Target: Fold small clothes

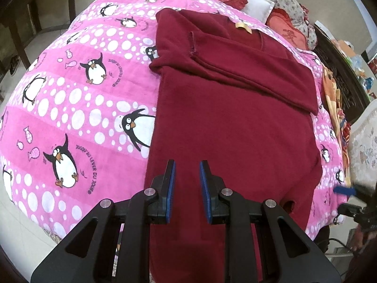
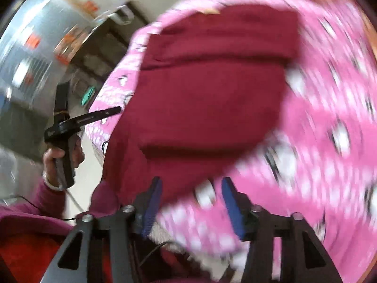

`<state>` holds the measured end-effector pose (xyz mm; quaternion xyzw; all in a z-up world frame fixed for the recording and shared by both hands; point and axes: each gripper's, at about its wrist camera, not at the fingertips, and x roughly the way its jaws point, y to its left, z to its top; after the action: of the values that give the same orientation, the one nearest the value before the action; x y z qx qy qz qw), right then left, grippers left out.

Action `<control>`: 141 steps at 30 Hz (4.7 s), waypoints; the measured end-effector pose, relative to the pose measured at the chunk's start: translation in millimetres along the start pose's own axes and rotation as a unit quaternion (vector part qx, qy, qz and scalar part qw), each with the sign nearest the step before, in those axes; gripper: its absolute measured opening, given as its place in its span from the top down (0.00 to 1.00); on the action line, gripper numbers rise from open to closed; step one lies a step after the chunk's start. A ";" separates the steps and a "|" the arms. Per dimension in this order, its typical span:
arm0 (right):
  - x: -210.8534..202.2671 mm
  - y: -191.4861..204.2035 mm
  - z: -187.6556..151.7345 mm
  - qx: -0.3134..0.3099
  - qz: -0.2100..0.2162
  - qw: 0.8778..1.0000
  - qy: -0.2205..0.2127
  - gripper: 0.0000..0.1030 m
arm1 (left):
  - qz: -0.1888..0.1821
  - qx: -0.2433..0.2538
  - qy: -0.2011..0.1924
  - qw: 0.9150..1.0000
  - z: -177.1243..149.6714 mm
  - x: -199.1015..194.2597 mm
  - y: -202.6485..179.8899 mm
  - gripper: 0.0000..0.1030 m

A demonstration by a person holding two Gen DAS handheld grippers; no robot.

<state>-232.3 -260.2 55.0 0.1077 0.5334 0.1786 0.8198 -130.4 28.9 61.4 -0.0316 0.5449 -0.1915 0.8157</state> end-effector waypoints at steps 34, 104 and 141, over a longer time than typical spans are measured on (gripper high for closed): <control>-43.1 -101.0 -113.2 0.156 0.024 0.987 -0.026 0.66 | -0.063 -0.079 0.038 0.994 -69.0 -27.9 39.8 0.54; -20.8 -54.6 -38.4 0.104 0.211 0.965 -0.111 0.86 | -0.137 -0.065 0.006 0.988 -15.4 -43.8 4.1 0.91; 8.6 -216.6 197.0 0.264 0.106 0.939 -0.195 0.87 | -0.099 -0.104 -0.068 0.987 235.6 80.4 22.3 0.91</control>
<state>-10.7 -451.7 48.7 0.4089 0.3761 0.0925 0.8263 114.9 -15.4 80.3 -0.1831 0.4993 -0.2115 0.8200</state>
